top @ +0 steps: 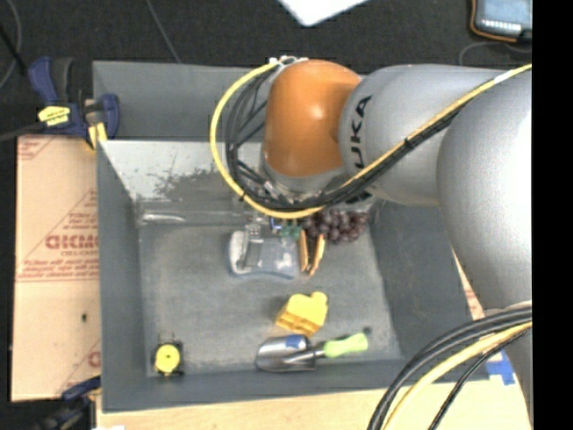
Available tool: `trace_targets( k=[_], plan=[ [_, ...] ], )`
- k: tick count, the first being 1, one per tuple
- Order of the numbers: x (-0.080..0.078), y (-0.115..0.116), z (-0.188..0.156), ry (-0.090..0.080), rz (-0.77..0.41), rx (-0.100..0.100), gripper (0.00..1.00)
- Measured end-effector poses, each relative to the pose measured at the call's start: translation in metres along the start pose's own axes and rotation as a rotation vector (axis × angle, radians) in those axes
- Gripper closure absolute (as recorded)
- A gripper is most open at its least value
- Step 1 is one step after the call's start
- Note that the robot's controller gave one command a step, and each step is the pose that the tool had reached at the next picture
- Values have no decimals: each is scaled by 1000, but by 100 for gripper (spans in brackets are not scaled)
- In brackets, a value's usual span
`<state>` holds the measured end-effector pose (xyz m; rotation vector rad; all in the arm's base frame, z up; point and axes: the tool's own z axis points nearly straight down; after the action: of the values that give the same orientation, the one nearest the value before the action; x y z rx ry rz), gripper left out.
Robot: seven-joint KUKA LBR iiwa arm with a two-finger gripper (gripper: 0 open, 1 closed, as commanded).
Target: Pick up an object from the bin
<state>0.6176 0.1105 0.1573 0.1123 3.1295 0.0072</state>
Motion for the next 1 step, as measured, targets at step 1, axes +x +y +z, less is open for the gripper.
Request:
trace_targets(
  k=[1],
  plan=[
    [-3,-15,25,6,-163,3,0]
  ],
)
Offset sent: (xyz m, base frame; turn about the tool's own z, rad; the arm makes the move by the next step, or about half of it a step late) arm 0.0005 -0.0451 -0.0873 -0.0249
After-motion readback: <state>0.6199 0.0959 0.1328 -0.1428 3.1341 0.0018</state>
